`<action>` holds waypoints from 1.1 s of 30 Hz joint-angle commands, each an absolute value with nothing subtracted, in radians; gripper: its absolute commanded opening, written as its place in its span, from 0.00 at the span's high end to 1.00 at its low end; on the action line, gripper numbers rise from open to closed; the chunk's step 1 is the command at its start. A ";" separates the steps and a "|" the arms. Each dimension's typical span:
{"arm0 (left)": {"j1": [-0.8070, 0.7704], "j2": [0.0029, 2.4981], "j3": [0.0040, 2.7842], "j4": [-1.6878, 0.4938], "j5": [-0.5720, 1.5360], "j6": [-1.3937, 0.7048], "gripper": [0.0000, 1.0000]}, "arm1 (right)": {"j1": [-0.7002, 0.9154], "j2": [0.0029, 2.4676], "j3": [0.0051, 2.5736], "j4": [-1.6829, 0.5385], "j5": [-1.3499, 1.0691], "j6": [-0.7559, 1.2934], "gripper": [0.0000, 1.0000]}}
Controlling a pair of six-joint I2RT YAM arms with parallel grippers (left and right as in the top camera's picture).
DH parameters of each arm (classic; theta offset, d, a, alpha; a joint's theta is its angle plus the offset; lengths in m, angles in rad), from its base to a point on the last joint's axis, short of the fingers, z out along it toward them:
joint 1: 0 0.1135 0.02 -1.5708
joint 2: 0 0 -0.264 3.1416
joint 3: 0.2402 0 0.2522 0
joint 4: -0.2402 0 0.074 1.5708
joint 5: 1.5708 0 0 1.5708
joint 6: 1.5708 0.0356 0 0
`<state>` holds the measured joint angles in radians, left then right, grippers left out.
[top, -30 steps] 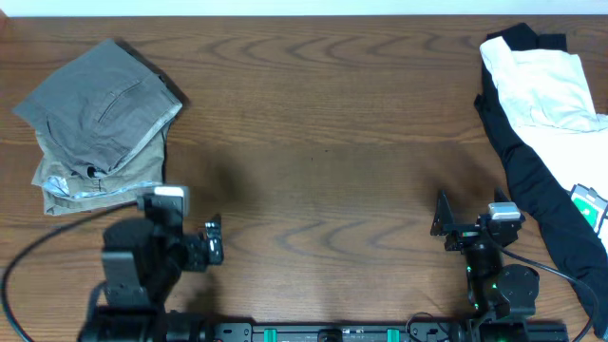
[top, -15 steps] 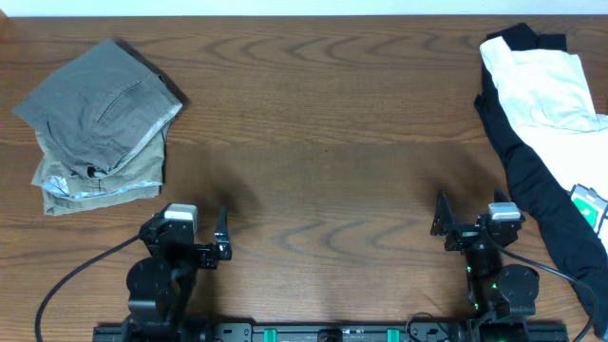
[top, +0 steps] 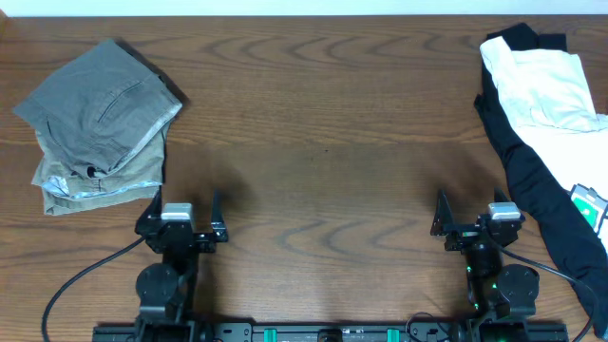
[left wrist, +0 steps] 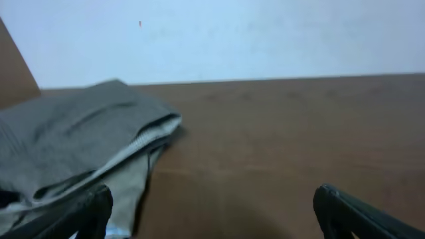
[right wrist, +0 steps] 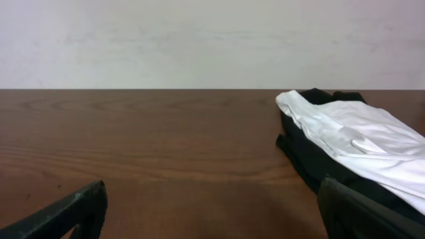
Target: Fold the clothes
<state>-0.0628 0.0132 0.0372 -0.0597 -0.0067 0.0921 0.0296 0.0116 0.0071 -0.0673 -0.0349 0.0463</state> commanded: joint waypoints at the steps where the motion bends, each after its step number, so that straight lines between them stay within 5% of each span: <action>1: -0.069 0.002 0.004 -0.069 -0.027 0.104 0.02 | 0.020 0.006 0.006 -0.071 -0.045 0.033 0.02; 33: -0.069 0.004 0.004 -0.070 -0.027 0.119 0.02 | 0.020 0.006 0.006 -0.071 -0.045 0.033 0.01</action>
